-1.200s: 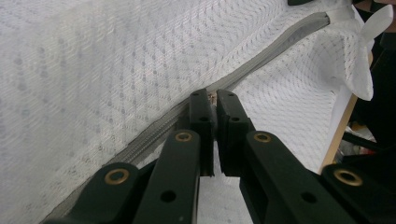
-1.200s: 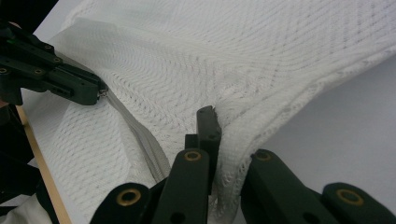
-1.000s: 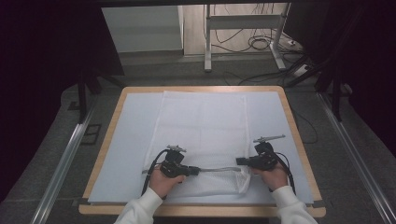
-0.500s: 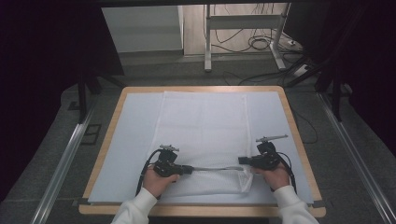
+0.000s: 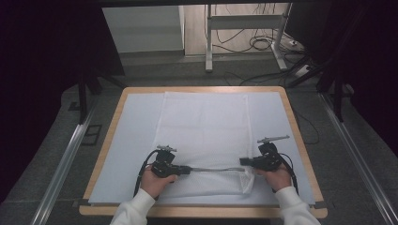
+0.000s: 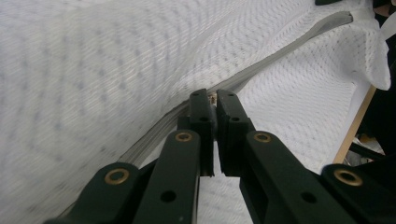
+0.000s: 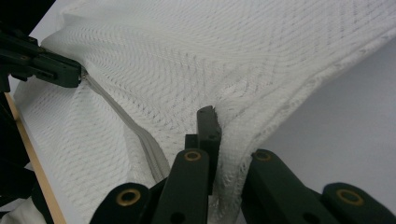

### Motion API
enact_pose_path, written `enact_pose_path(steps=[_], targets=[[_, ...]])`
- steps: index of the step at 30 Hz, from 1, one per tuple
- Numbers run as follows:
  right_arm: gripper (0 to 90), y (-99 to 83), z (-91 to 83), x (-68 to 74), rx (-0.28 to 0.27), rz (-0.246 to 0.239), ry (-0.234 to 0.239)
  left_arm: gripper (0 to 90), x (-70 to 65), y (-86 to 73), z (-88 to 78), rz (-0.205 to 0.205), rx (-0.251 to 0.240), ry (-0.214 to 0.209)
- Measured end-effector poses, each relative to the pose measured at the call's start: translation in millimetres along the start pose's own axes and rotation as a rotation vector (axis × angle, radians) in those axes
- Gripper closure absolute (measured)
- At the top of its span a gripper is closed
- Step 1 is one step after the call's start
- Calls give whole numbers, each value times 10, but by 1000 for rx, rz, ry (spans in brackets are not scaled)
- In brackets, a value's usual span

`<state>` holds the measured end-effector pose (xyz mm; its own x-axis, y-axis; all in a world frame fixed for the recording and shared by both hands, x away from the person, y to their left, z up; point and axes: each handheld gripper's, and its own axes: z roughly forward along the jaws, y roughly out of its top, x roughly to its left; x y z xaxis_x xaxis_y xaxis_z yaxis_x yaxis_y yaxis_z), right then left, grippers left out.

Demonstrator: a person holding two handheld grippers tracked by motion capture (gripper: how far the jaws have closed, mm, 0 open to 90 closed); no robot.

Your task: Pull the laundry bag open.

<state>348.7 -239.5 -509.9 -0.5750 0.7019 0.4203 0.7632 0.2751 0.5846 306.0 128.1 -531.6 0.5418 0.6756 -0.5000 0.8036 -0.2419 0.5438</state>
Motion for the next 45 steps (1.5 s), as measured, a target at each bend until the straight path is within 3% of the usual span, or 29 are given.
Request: enact_pose_path(steps=[16,45], targets=[[886,-2,8,5,0,-1,-1,871,112,-81,-175,-25,-18,10],[885,-4,12,7,1,-4,-4,871,350,-292,-633,-60,-72,74]])
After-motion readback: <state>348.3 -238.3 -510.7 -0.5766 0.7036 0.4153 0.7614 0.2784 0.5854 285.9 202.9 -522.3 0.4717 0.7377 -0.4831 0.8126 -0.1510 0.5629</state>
